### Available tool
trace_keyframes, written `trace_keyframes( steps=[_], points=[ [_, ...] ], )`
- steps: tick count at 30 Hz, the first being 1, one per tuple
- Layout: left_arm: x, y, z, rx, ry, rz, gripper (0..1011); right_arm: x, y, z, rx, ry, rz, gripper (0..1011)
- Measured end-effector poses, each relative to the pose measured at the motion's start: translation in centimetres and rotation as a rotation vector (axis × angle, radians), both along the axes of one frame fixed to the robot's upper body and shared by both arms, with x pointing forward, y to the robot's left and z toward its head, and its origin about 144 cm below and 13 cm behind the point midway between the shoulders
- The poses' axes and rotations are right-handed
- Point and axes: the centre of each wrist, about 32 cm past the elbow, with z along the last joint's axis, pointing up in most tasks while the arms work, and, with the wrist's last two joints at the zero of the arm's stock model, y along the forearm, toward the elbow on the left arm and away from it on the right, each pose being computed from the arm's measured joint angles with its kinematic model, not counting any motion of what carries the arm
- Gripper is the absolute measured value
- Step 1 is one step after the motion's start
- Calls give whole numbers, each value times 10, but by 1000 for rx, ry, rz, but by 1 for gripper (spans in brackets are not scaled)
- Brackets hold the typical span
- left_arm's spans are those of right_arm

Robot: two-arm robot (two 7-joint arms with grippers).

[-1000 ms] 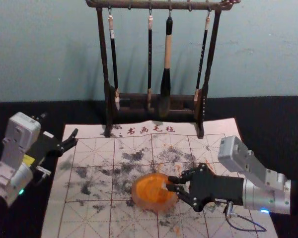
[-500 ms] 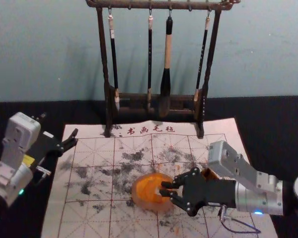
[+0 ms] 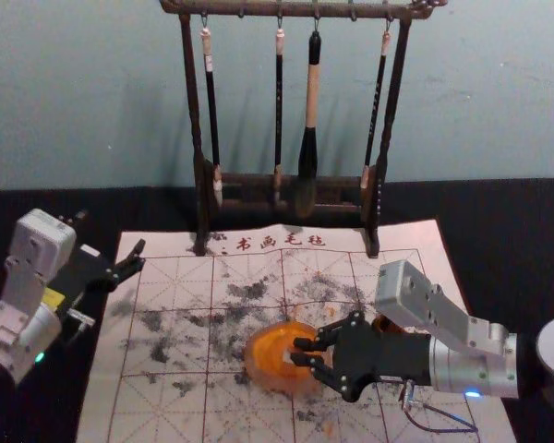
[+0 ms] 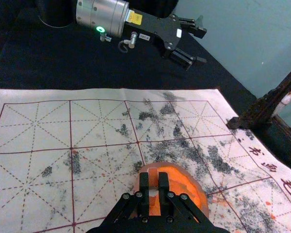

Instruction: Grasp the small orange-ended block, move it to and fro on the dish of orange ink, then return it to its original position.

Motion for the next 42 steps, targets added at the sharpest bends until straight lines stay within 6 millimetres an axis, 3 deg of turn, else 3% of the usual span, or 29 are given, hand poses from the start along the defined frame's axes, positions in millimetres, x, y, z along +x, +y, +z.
trace_keyframes(
  steps=[24, 42],
  points=[
    [0, 0, 0, 0, 0, 0, 1001, 11, 10, -2, -10, 1, -17, 81],
    [0, 0, 0, 0, 0, 0, 1001, 19, 4, 3, -25, -2, -73, 81]
  ],
)
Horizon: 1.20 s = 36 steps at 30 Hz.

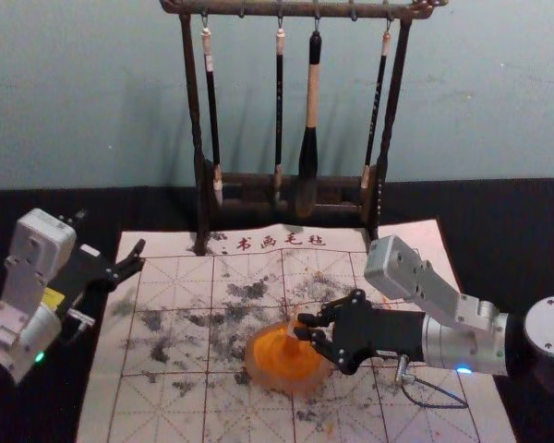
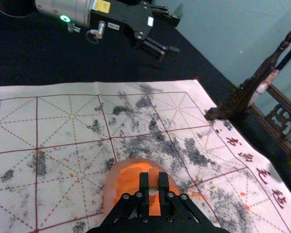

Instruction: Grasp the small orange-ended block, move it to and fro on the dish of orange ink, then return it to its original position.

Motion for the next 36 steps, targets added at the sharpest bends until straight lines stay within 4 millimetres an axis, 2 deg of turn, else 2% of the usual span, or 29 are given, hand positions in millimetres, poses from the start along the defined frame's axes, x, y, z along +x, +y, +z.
trace_keyframes(
  steps=[15, 36],
  points=[
    [0, 0, 0, 0, 0, 0, 1001, -13, -16, 5, -7, 26, -24, 82],
    [0, 0, 0, 0, 0, 0, 1002, -20, -6, 8, -17, 43, 33, 82]
  ],
)
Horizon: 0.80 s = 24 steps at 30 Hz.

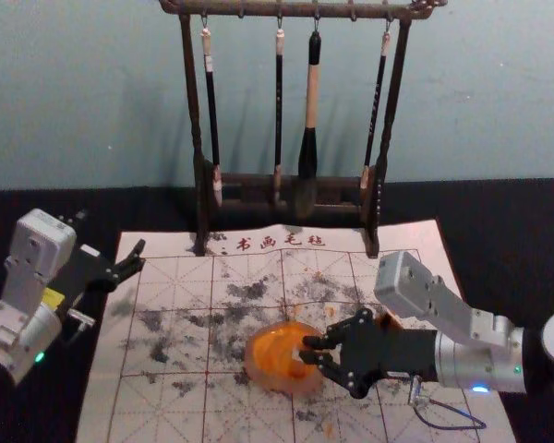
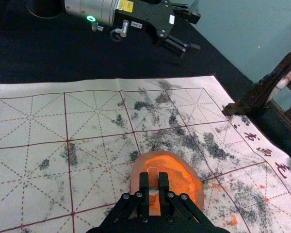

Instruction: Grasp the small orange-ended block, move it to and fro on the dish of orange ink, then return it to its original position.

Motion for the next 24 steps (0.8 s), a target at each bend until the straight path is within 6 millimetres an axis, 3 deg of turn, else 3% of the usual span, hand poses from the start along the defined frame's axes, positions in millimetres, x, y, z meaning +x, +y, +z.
trace_keyframes(
  steps=[24],
  points=[
    [0, 0, 0, 0, 0, 0, 1001, 20, 9, 1, -18, -17, -34, 82]
  ],
)
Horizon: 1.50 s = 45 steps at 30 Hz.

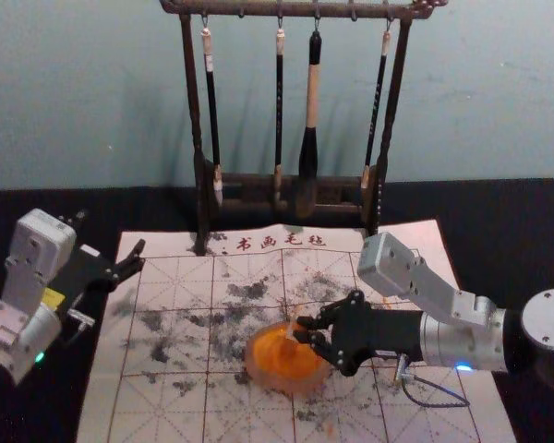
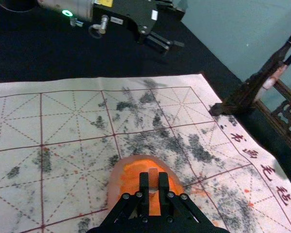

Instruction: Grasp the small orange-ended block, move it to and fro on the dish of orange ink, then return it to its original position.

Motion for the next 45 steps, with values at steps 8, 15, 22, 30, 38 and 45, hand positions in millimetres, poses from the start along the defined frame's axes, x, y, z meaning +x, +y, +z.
trace_keyframes(
  steps=[8, 15, 22, 30, 38, 45],
  points=[
    [0, 0, 0, 0, 0, 0, 1001, 2, -5, 2, -3, -4, -29, 81],
    [0, 0, 0, 0, 0, 0, 1001, 1, -11, 4, -7, -3, -43, 81],
    [0, 0, 0, 0, 0, 0, 1001, -4, -16, 6, -10, 2, -45, 82],
    [0, 0, 0, 0, 0, 0, 1001, -11, -19, 8, -11, 10, -33, 81],
    [0, 0, 0, 0, 0, 0, 1001, -17, -17, 10, -13, 20, -5, 82],
    [0, 0, 0, 0, 0, 0, 1001, -17, -11, 8, -14, 28, 21, 82]
  ],
)
